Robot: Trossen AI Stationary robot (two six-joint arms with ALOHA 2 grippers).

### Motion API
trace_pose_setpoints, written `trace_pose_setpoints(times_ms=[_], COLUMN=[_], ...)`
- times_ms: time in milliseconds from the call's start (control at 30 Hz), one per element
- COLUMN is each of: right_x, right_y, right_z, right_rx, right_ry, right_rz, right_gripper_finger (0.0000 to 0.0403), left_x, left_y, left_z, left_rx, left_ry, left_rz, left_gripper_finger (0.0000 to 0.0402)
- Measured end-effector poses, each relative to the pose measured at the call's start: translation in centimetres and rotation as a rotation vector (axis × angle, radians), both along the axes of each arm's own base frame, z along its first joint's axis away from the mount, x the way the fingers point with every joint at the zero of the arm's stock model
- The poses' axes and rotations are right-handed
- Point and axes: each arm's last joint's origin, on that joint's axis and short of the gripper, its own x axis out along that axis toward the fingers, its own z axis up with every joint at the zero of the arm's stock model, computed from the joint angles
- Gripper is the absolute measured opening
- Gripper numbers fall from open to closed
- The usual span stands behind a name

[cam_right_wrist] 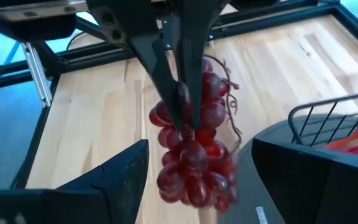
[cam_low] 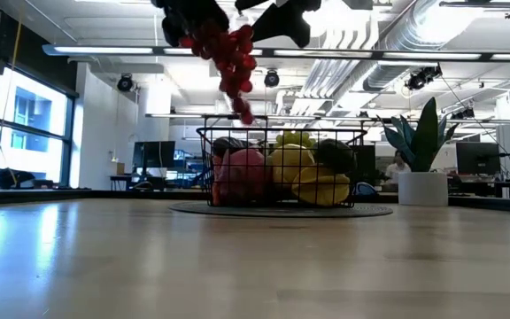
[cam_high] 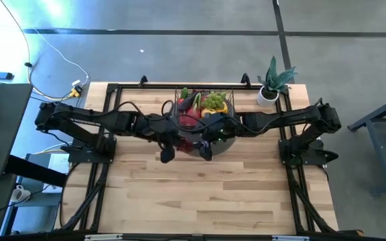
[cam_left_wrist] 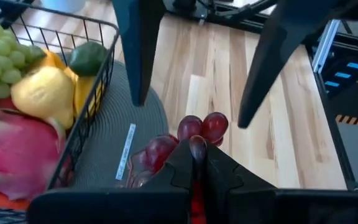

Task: Build produce basket
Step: Put the red grapes into the wire basket

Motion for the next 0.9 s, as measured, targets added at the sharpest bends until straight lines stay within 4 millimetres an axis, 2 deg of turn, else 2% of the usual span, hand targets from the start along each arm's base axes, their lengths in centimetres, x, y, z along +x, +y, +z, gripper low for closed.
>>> trace_pose_setpoints(times_ms=[333,500,667,900], right_x=[0.0,0.1,0.2,1.2], right_y=[-0.4,-0.7,-0.9,-1.3], right_z=[0.0,0.0,-0.2,-2.1], right_rx=[0.024,0.041,0.032,0.116], right_ry=[-0.002,-0.003,-0.001,0.066], right_rz=[0.028,-0.036,-0.088,-0.152], right_gripper_finger=[0.0268,0.0264,0.0212,0.0123], left_x=[0.2,0.2,0.1,0.0], left_y=[1.1,1.7,2.2,3.0], left_z=[2.2,2.6,2.6,2.6], left_rx=[0.055,0.065,0.046,0.064], left_ry=[-0.056,-0.067,-0.069,-0.065], left_rz=[0.005,0.018,0.010,0.010], left_gripper_finger=[0.0000,0.0000,0.0000,0.0001])
